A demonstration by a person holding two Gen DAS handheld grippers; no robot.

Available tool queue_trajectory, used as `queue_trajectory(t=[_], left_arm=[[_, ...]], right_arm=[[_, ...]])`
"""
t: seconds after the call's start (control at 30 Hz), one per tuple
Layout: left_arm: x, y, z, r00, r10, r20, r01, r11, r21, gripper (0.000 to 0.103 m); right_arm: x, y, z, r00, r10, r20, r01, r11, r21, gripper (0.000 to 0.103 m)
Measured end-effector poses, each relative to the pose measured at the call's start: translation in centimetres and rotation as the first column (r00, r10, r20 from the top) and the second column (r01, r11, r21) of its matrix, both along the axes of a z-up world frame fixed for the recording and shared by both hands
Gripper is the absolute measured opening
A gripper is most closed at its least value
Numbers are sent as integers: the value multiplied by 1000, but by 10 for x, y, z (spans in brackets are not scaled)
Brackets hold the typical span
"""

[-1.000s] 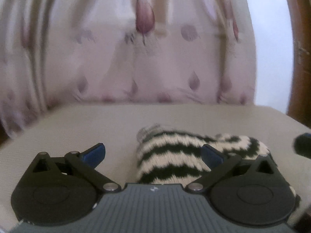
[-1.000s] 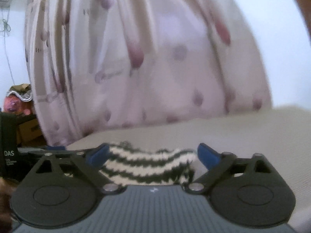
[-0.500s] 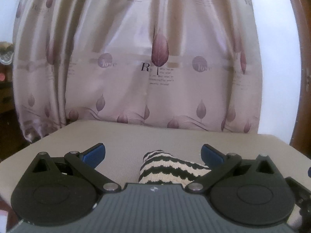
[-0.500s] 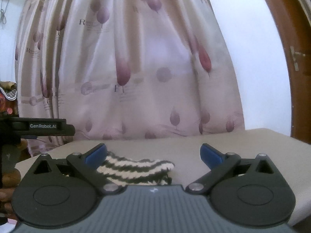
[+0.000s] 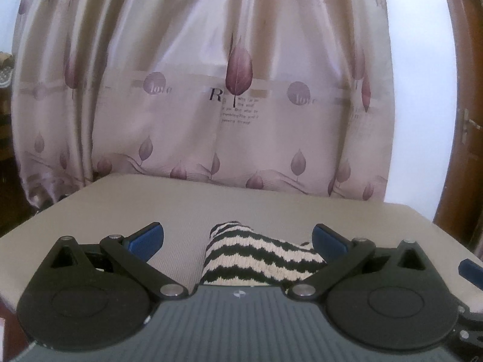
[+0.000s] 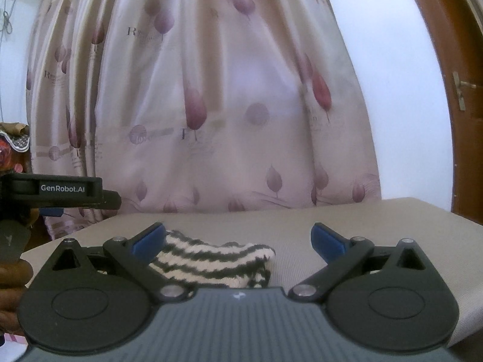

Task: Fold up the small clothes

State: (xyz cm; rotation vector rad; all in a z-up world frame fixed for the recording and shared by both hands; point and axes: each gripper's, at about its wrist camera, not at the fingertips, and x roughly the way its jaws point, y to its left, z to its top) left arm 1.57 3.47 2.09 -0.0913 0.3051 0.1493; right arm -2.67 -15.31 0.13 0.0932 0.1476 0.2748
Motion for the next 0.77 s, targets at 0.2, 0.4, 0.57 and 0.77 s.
queue_trajectory(t=[0.2,0.4,0.57,0.77], left_arm=[[1,-2,-6,999,-16,-32,17,1000,18,103],[6,-8,-17,997,-26,-73,29,999,39,103],[6,-14,-23,999,-15,-47,20,996,91,103],[8,-14,-25,998,-11,-63,17,995,94,103]], right_arm=[[1,1,-1,1000,8,-14,-8,1000,-8,103],[1,3,-3,1000,1,-28,-2,1000,-12,103],[1,3,-3,1000,-1,-31,0,1000,-13,103],[1,4,-3,999,-15,-29,14,1000,-23,103]])
